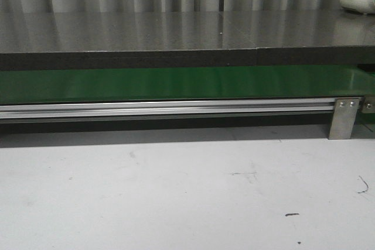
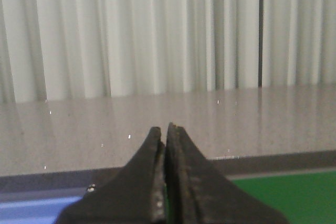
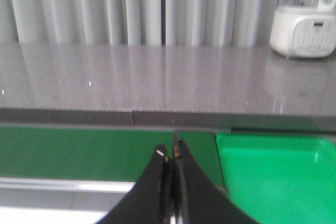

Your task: Move button from left to right

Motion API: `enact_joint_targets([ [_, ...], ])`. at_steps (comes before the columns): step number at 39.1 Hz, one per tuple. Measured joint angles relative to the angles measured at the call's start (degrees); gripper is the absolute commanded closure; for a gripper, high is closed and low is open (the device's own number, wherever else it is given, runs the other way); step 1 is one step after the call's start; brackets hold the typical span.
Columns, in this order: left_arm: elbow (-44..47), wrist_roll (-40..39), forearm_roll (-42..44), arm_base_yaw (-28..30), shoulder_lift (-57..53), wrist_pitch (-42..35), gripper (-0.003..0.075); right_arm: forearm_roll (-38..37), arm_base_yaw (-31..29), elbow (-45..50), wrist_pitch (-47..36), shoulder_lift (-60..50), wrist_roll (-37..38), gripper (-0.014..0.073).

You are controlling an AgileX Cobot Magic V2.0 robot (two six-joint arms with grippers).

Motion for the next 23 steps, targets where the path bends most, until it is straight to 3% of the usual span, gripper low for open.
enact_joint_targets([
  [8, -6.3, 0.0, 0.23, 0.0, 10.67, 7.94, 0.0739, 0.0, 0.0, -6.71, 3.41, 10.7, 0.0, 0.066],
  [11, -6.44, 0.0, 0.28, 0.0, 11.04, 8.2, 0.0683, 0.0, 0.0, -6.71, 3.41, 11.08, 0.0, 0.0623],
  [15, -6.47, 0.0, 0.28, 0.0, 11.09, 8.2, 0.0477, 0.0, 0.0, -6.71, 3.41, 11.08, 0.08, 0.0449],
  [16, -6.47, 0.0, 0.28, 0.0, 11.09, 8.28, 0.0384, 0.0, 0.0, -6.71, 3.41, 11.08, 0.08, 0.04],
  [20, -6.47, 0.0, 0.37, 0.0, 11.09, 8.5, 0.0148, 0.0, 0.0, -6.71, 3.41, 11.08, 0.08, 0.0132],
  [23, -6.47, 0.0, 0.37, 0.0, 11.09, 8.63, 0.0031, 0.0, 0.0, -6.71, 3.41, 11.08, 0.08, -0.0043],
])
